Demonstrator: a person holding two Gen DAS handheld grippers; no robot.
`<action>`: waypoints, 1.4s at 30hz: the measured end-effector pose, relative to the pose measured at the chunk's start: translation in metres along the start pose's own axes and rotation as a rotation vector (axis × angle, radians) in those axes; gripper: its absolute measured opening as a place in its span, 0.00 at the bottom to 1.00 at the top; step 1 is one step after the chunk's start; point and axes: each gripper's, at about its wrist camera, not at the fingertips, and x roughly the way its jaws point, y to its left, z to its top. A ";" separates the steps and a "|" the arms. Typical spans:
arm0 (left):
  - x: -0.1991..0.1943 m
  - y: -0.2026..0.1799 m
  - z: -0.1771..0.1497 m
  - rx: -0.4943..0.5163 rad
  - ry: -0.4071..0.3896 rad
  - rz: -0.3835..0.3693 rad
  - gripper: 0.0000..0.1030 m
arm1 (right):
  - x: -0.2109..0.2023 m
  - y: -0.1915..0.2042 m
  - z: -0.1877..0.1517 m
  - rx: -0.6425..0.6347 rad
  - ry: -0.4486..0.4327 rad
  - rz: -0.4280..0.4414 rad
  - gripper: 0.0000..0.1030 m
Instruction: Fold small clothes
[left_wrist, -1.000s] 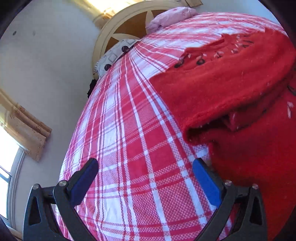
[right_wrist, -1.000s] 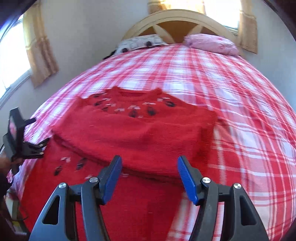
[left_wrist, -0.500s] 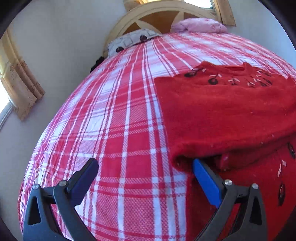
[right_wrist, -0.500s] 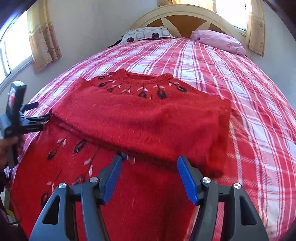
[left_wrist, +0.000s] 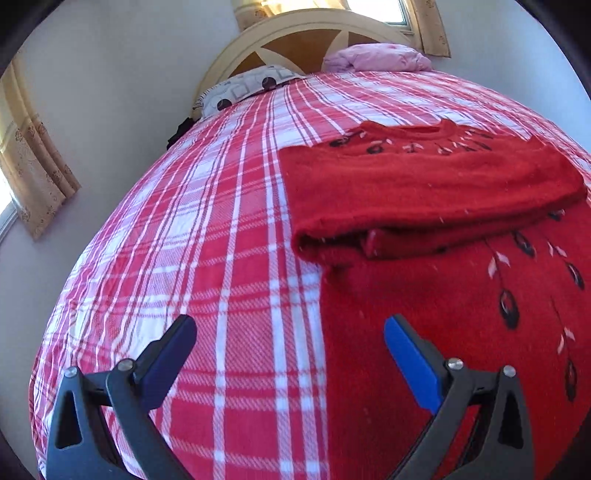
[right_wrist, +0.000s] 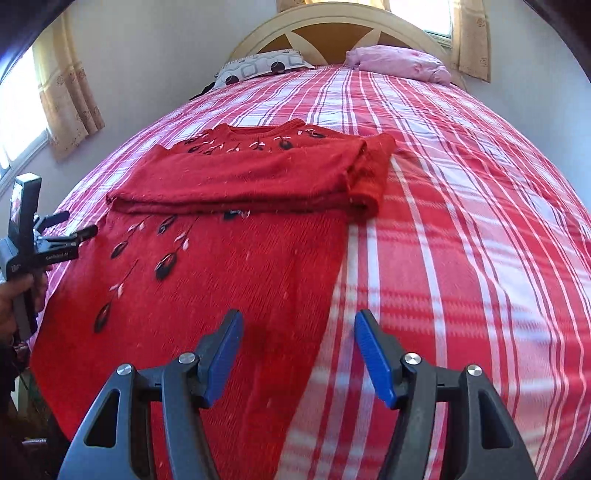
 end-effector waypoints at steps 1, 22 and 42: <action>-0.002 0.000 -0.004 -0.004 0.005 -0.004 1.00 | -0.002 0.001 -0.003 0.003 0.000 0.001 0.62; -0.055 0.013 -0.078 -0.085 0.025 -0.105 1.00 | -0.036 0.023 -0.063 0.022 0.000 -0.016 0.62; -0.100 0.025 -0.144 -0.177 0.043 -0.271 0.79 | -0.078 0.021 -0.126 0.108 0.039 0.092 0.47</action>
